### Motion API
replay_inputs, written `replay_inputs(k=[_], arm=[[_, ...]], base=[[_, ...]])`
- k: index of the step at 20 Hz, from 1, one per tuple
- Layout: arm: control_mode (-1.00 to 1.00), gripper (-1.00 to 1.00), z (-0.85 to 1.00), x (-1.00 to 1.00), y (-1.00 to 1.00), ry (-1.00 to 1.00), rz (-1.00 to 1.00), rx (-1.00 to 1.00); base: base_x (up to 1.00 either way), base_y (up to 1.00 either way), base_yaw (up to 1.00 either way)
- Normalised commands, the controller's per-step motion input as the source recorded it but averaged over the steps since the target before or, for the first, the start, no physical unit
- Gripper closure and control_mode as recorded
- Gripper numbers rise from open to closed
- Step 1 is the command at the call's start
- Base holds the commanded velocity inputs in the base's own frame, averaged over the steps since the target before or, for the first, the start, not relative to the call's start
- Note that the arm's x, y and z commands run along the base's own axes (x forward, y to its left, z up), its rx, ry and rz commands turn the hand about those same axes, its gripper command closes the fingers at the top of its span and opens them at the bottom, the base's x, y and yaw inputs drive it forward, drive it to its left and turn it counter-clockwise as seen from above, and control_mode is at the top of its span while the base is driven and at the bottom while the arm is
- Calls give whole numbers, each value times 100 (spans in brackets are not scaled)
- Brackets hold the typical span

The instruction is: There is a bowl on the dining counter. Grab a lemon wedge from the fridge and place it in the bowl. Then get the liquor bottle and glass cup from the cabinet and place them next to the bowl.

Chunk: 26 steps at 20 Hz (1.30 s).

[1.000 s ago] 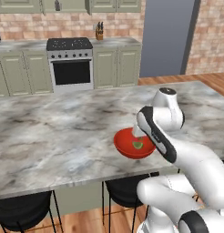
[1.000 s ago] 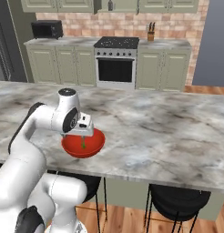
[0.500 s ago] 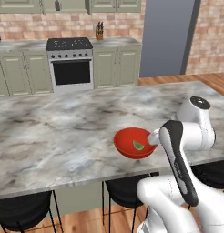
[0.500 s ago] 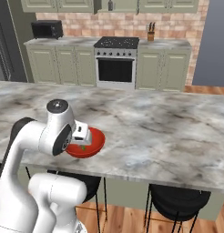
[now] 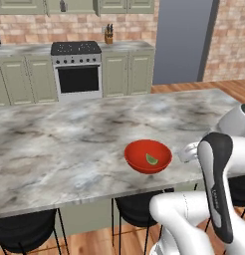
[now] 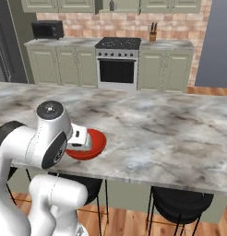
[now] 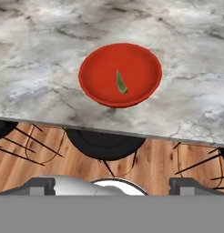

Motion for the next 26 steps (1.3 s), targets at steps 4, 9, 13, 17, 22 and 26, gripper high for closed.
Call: replay_inputs(k=[4,9,13,17,22,26], arm=[[-100,-100,-6,-4,6,-1,1,-6],[-100,-100,0,-69,1,-50,-3,-16],[100,-100,6,-35,-3,-27,-5,-5],[100,-100,0,0,0,0,0,0],[100,-100,0,0,0,0,0,0],[100,-100,0,0,0,0,0,0]], base=[[0,0,0],[0,0,0],[-9,-8,-1],[-21,-84,0],[-32,-100,0],[-52,-100,0]])
